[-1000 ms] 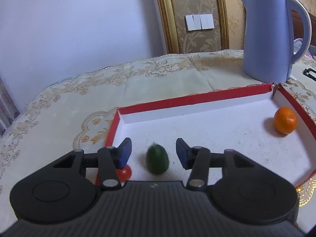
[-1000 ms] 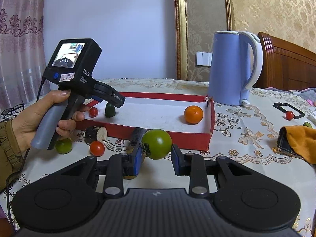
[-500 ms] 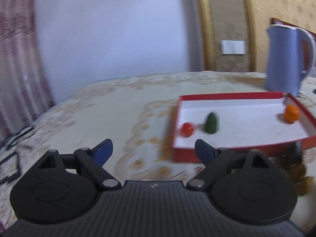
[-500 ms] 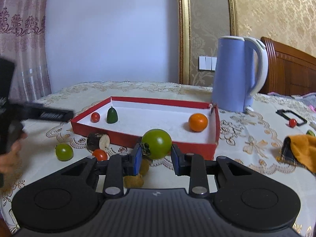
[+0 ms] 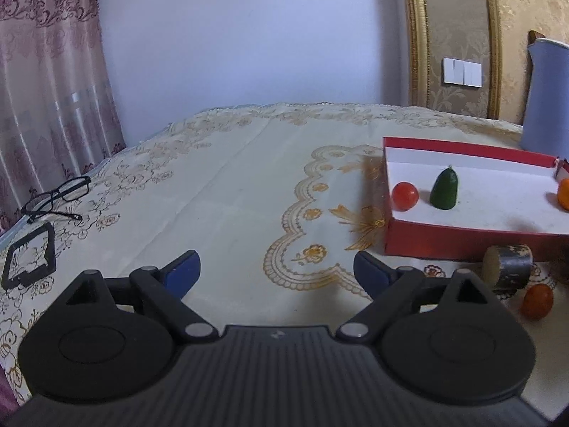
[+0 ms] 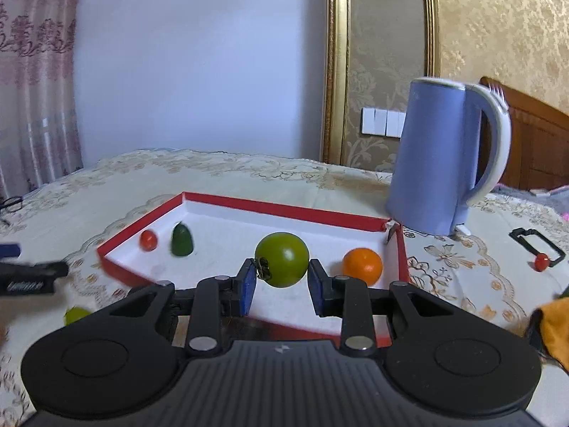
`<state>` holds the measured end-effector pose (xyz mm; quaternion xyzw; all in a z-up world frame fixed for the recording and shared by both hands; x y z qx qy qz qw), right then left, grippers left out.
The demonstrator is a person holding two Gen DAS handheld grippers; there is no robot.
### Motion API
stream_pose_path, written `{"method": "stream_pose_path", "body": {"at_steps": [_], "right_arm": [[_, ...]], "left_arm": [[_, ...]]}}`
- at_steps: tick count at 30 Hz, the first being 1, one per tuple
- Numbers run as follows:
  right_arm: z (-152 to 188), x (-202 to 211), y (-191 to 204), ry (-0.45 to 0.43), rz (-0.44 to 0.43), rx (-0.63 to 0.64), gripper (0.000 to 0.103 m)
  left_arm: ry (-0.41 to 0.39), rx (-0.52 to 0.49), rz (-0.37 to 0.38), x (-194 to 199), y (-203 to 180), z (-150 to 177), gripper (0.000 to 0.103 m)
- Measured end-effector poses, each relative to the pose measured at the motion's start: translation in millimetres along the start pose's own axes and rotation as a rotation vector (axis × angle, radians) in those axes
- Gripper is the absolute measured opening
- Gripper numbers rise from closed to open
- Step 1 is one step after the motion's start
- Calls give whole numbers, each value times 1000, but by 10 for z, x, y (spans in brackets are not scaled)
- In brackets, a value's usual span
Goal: Organize fruits
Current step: 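Lower the green tomato into the red box and open the right tool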
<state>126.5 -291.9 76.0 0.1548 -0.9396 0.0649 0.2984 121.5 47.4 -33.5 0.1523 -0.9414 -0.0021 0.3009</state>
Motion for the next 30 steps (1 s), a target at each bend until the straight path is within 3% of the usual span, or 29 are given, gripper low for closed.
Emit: {"method": "stream_pose_path", "body": {"at_steps": [7, 14, 30], "right_arm": [[-180, -554, -210, 75, 47, -47, 31], [-129, -937, -257, 153, 100, -29, 31], [-84, -1054, -237, 190, 125, -9, 31]], "left_arm": [[-7, 23, -34, -16, 79, 14, 96], [-12, 30, -60, -15, 104, 11, 99], [-16, 26, -70, -1, 94, 13, 101]]}}
Point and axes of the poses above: each gripper's, at about its wrist camera, not at the fingertips, and x roughly against the way its jaws point, y to its left, z to its underside, the point moved 9 cm from there along -x, roughly the way its jaws point, and after that the axes turned 5 degrees about y, right-handed, at the moved point
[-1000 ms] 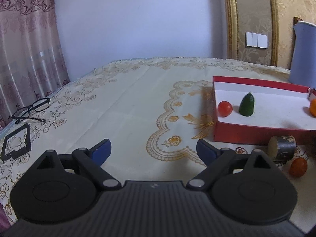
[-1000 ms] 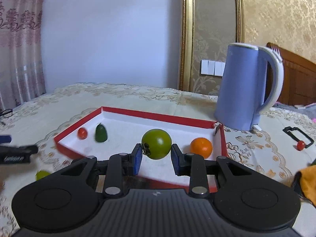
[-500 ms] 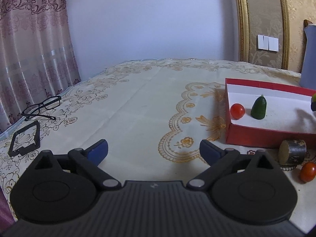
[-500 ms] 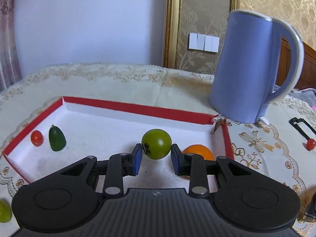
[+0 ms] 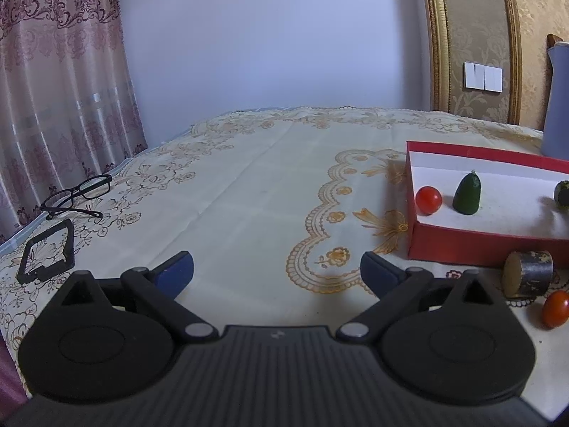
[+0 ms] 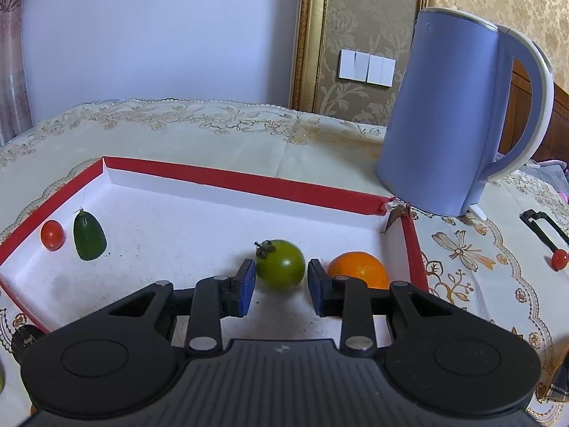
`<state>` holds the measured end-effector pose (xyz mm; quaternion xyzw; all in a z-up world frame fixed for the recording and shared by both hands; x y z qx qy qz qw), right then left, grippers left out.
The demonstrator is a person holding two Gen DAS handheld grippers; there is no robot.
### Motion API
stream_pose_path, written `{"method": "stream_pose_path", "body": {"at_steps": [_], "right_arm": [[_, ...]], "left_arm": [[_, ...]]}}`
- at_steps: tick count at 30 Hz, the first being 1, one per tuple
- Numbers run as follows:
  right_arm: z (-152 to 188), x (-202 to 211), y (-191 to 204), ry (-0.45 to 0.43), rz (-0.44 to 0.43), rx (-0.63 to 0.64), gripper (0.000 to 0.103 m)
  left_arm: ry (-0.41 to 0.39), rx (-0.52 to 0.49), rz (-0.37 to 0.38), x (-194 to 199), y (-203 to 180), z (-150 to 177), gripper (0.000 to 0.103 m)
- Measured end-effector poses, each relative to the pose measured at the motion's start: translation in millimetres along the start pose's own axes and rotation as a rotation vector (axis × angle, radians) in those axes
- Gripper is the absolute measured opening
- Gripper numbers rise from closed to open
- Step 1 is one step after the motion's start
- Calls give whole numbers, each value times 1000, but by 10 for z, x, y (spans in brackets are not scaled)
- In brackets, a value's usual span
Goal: Organize fruits
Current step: 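Lower the green tomato into the red box and open the right tool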
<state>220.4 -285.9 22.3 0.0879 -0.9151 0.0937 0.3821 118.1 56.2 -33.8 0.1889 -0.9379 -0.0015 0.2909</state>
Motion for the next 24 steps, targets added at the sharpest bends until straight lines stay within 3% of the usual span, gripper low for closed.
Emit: {"method": "stream_pose_path", "body": {"at_steps": [2, 4, 10, 14, 17, 19, 24], "right_arm": [[1, 5, -3, -1, -1, -1, 33], [-5, 19, 0, -10, 0, 2, 44], [-17, 195, 33, -53, -16, 2, 45], [8, 536, 32, -124, -30, 1, 45], [82, 908, 9, -204, -40, -4, 51], [172, 1182, -16, -267, -40, -17, 67], [470, 1641, -22, -370, -26, -70, 74]], "left_arm": [[1, 2, 1, 1, 4, 1, 101], [0, 4, 2, 2, 8, 0, 103], [-16, -8, -9, 27, -5, -6, 103], [-15, 7, 13, 49, 22, -13, 103], [-21, -18, 114, 160, 0, 5, 103], [-53, -85, 205, 310, -75, 22, 103], [-120, -268, 369, 704, -371, 146, 103]]}}
Point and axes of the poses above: each gripper's, at about its wrist camera, not at the fingertips, and x roughly against the way its jaws point, y to its left, z to its underside, the point moved 9 cm from there along -x, roughly the way its jaws point, and after that the axes turned 5 degrees about y, right-handed, at the moved point
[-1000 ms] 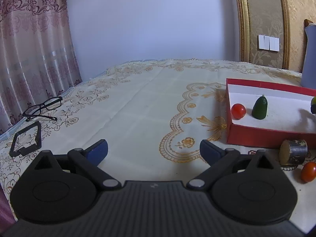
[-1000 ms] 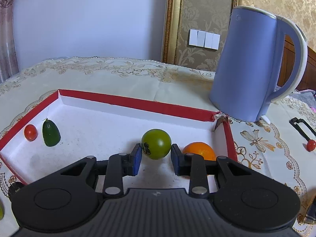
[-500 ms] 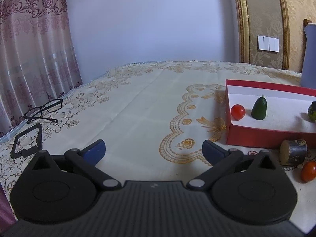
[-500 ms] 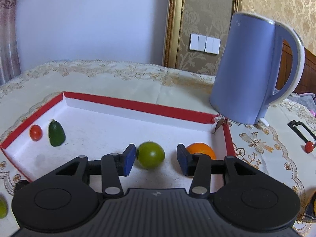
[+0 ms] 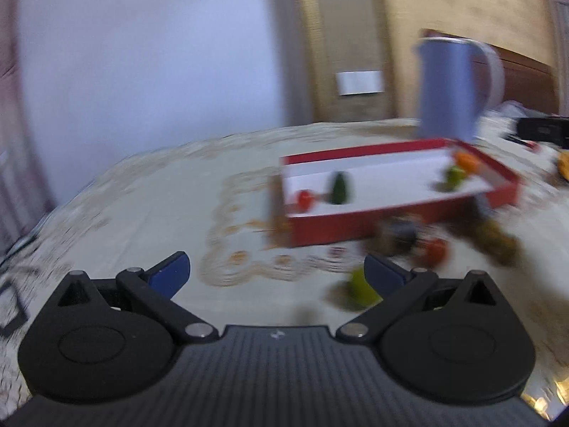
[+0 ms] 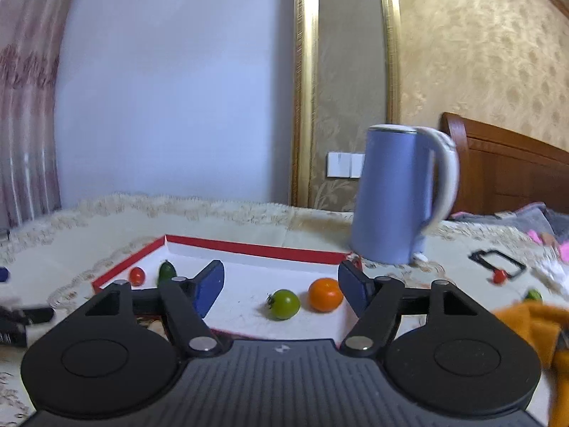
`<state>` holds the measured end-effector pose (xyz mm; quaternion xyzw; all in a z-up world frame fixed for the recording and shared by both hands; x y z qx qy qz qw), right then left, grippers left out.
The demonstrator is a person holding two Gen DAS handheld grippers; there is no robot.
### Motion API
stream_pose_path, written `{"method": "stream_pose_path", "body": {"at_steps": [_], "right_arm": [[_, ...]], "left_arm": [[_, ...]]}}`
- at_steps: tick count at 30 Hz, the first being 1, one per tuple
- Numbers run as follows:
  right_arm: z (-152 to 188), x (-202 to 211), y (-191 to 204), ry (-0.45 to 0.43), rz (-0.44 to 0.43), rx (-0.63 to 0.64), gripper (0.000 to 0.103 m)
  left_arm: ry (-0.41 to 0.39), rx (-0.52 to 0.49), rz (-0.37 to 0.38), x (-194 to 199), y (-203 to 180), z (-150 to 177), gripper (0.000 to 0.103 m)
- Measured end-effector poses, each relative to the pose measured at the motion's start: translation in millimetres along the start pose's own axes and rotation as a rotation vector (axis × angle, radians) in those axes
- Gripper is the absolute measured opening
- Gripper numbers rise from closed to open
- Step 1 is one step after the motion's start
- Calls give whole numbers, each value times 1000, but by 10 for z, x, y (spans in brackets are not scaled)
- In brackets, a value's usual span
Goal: Organize fruits
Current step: 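Lower the green tomato into the red box and open the right tool, then grasp the large green tomato with the left tool while the right tool grasps a brown kiwi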
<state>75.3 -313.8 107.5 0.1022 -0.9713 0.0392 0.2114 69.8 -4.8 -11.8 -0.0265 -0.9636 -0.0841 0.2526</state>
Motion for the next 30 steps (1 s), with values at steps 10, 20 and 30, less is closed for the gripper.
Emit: {"method": "stream_pose_path", "body": {"at_steps": [10, 20, 30], "right_arm": [[501, -14, -47, 128, 13, -64, 75], [582, 64, -6, 111, -17, -47, 75], [560, 164, 82, 97, -31, 36, 75]], "left_arm": [[96, -102, 83, -241, -466, 85, 86], [169, -97, 117, -396, -552, 121, 34], [107, -38, 88, -312, -429, 62, 32]]}}
Point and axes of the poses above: each gripper's, at about its wrist camera, not at the fingertips, and x roughly against the way its jaws point, y to its left, z to its underside, the point moved 9 cm from there along -x, roughly the way its jaws point, and after that the axes turned 5 degrees about y, right-handed, at the moved point
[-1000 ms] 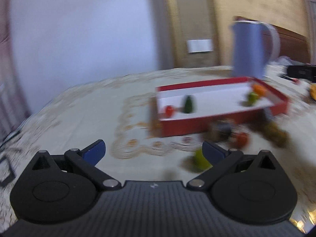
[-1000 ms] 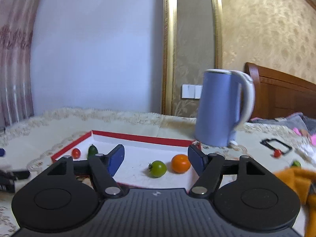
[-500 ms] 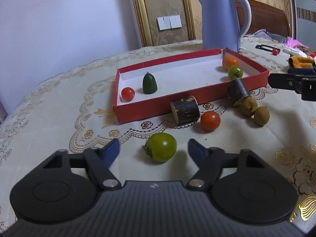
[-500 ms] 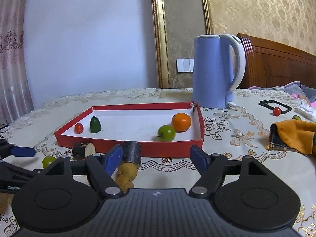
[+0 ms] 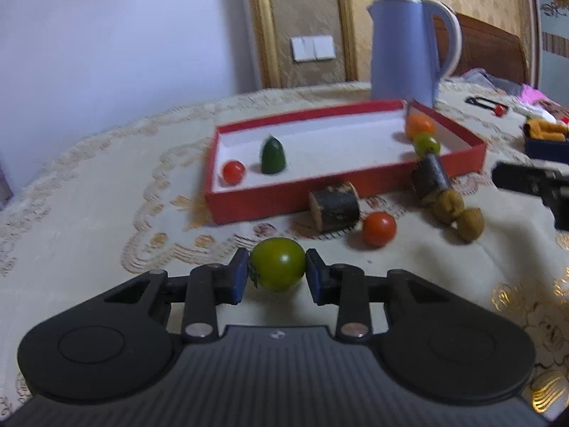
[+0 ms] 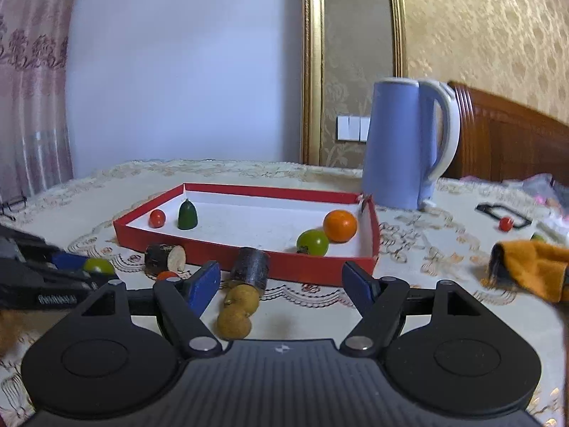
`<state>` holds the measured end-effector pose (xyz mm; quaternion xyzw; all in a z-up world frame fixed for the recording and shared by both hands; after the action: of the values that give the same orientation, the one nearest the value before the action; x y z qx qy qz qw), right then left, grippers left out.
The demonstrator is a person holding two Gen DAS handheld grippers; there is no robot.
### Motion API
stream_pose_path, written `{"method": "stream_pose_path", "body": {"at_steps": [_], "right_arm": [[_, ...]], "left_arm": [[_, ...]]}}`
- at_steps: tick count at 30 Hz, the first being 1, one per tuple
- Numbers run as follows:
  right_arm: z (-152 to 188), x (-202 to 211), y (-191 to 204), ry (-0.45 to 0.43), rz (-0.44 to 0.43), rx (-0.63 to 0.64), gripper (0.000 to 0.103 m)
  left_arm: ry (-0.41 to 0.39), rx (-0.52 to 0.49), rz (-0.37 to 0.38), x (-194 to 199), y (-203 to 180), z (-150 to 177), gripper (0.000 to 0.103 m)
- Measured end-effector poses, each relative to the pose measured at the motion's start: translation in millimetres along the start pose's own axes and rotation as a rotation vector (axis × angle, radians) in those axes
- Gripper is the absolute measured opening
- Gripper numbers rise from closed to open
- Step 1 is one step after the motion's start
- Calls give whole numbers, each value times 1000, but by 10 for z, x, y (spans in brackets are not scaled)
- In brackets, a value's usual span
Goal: Organize fruits
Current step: 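Grasp the large green tomato with the left tool while the right tool grasps a brown kiwi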
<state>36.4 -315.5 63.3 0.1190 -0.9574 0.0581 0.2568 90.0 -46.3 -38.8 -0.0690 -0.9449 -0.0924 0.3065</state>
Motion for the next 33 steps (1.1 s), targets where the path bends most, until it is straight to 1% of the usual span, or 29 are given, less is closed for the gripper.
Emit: {"method": "stream_pose_path", "body": {"at_steps": [2, 4, 7, 10, 11, 14, 15, 17, 19, 20, 21, 22, 23, 24, 28, 33], "right_arm": [[10, -4, 25, 10, -3, 29, 75], [44, -40, 54, 40, -16, 44, 75], [107, -137, 108, 103, -55, 50, 75], [122, -205, 172, 134, -78, 68, 75], [122, -232, 188, 141, -71, 72, 74], [145, -311, 252, 172, -54, 101, 65], [169, -339, 276, 190, -58, 103, 58], [224, -397, 309, 222, -68, 105, 49], [267, -453, 322, 247, -67, 109, 44], [275, -461, 326, 254, -73, 107, 42], [273, -454, 332, 256, -84, 103, 33], [274, -455, 337, 263, -96, 98, 30], [272, -454, 343, 264, -100, 99, 29], [275, -449, 351, 264, -99, 102, 25], [282, -401, 365, 258, -100, 105, 25], [258, -276, 327, 223, -114, 94, 25]], "left_arm": [[-9, 10, -31, 23, 47, -20, 32], [-19, 27, -57, 41, 99, -31, 32], [-24, 52, -68, 57, 158, -35, 32], [-13, 54, -62, 36, 184, -20, 32], [-10, 54, -63, 28, 187, -17, 32], [-10, 53, -58, 32, 190, 3, 32], [-11, 51, -58, 34, 193, 5, 32], [-11, 53, -57, 35, 191, 14, 32], [-12, 52, -54, 44, 188, 20, 32], [-12, 52, -53, 46, 186, 21, 32], [-12, 53, -53, 47, 186, 22, 32], [-12, 54, -53, 46, 187, 22, 32], [-13, 56, -53, 49, 189, 24, 32], [-13, 57, -53, 50, 191, 27, 32], [-5, 62, -61, 45, 211, 35, 32], [-15, 58, -67, 92, 231, -30, 32]]}}
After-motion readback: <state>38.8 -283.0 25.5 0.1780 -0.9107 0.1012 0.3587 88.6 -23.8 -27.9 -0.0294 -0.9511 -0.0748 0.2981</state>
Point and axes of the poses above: each gripper's, at about its wrist camera, not at the fingertips, and x roughly against the way its jaws point, y to its left, z to its underside, the point moved 9 cm from there along -x, roughly the way its jaws point, and after that the axes turned 5 degrees about y, right-handed, at the moved point
